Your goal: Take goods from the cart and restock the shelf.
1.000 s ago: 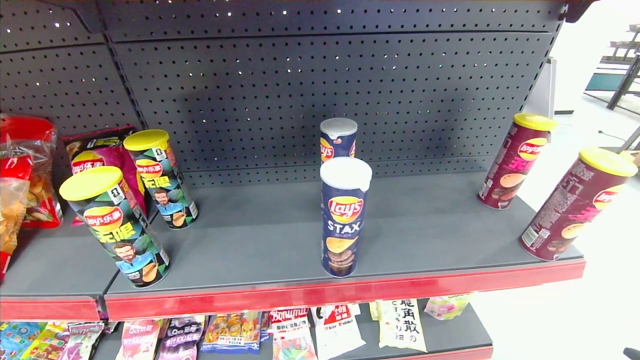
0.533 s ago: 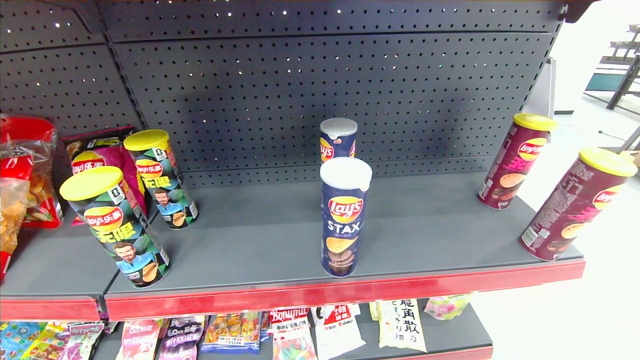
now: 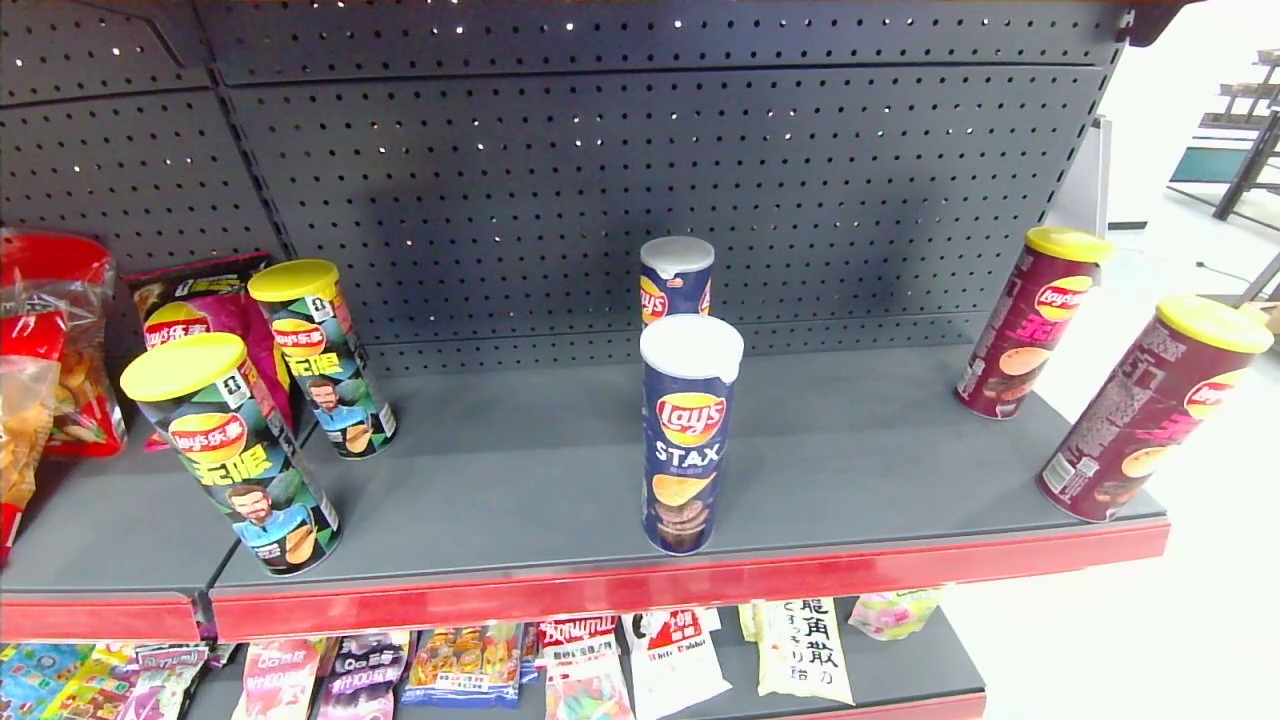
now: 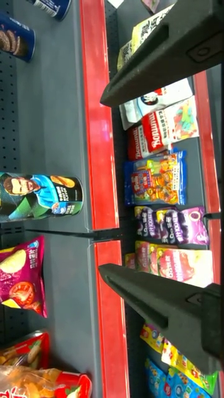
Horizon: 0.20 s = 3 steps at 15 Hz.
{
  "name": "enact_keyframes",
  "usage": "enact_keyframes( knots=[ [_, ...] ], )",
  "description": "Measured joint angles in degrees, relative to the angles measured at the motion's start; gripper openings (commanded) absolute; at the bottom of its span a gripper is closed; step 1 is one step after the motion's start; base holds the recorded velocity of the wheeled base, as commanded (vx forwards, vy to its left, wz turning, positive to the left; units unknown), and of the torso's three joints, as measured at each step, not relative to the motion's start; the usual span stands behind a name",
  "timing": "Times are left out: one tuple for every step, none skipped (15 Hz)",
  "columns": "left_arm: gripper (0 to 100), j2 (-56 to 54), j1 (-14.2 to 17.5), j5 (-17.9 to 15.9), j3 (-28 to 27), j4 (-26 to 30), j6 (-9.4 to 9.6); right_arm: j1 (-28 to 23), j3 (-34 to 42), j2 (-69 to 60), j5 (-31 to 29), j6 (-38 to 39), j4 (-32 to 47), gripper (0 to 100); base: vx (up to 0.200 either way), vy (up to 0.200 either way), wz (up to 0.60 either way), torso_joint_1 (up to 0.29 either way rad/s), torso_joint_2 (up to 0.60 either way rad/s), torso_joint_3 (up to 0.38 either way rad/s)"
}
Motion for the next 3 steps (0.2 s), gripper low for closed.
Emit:
enact_keyframes(
  knots=[
    [100,0.00,0.00,0.01,0.00,0.02,0.02,0.00,0.02,0.00,0.01,-0.05,0.00,100,0.000,0.000,0.00,0.000,0.00,0.000],
    [100,0.00,0.00,0.00,0.00,0.04,0.00,0.00,0.02,0.00,0.01,-0.06,0.00,100,0.000,0.000,0.00,0.000,0.00,0.000],
    [100,0.00,0.00,0.00,0.00,0.02,0.00,0.00,0.02,0.00,0.01,-0.09,0.00,100,0.000,0.000,0.00,0.000,0.00,0.000]
  ],
)
